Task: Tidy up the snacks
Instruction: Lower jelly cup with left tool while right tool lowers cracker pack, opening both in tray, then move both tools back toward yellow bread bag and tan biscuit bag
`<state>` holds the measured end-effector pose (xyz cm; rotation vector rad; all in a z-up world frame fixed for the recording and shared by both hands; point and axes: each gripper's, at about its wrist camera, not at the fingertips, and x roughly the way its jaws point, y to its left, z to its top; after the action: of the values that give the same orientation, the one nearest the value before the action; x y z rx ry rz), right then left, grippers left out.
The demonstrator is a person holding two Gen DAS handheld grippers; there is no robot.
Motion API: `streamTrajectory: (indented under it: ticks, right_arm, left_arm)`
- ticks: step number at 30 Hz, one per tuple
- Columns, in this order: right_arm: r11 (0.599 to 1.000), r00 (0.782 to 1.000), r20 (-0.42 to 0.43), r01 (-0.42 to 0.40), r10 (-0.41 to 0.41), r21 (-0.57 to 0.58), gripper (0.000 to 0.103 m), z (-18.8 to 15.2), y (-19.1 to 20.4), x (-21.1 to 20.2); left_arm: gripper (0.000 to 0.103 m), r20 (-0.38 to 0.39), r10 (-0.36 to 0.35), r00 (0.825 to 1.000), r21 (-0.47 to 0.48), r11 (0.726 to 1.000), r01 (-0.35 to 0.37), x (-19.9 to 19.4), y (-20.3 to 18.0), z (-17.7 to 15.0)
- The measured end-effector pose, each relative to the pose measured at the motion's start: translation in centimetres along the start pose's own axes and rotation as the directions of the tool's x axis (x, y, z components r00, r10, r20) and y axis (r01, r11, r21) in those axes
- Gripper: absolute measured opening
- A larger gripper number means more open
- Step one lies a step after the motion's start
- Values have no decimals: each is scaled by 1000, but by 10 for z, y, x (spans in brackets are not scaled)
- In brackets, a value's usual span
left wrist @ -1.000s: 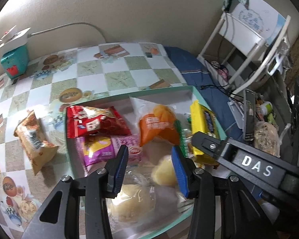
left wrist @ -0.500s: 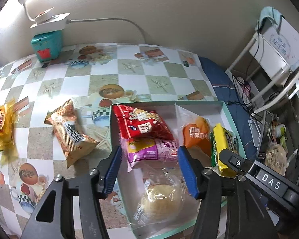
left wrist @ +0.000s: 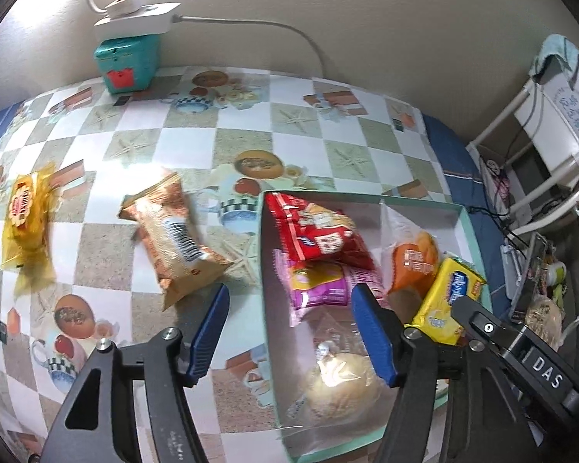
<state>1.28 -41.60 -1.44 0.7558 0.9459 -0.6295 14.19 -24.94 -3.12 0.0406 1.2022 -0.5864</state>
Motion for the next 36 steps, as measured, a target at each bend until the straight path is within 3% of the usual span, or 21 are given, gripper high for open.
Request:
streamTrajectory:
  ticks: [3,6,7,12,14,21,25,36]
  right_arm:
    - [1000,1000,-1,6,-6,-15,75,0,2,1]
    - [999,1000,-4,21,-21,-26,82,-1,4,2]
    - [999,1000,-3,25,-25,-29,87,-1,4,2]
    - [999,999,5,32,-32,-40,90,-1,5,2]
    - [998,999,0,39,-39,-43,103,-2,6,3]
    - [998,999,5,43,-43,-46,103,-3,7,3]
    - [998,999,4,52,-52,-46,103,-3,7,4]
    - [996,998,-5,69,-69,-58,103,-3,9,6]
  left_arm:
    - [69,-8,35,999,-17,999,-35,0,6,0]
    - [78,-17,68,998,-44,997,-69,2,13,0]
    - [78,-18,76,997,-52,996,-76,2,15,1]
    - [79,-26,98,995,-80,992,-100,4,23,1]
    - [85,-28,107,994,-93,990,-109,4,27,1]
    - [87,-30,128,991,-116,985,-131,5,34,0]
    - [101,-12,153,988,-112,982,-154,4,35,0]
    - [101,3,177,984,-138,975,-175,-3,49,1]
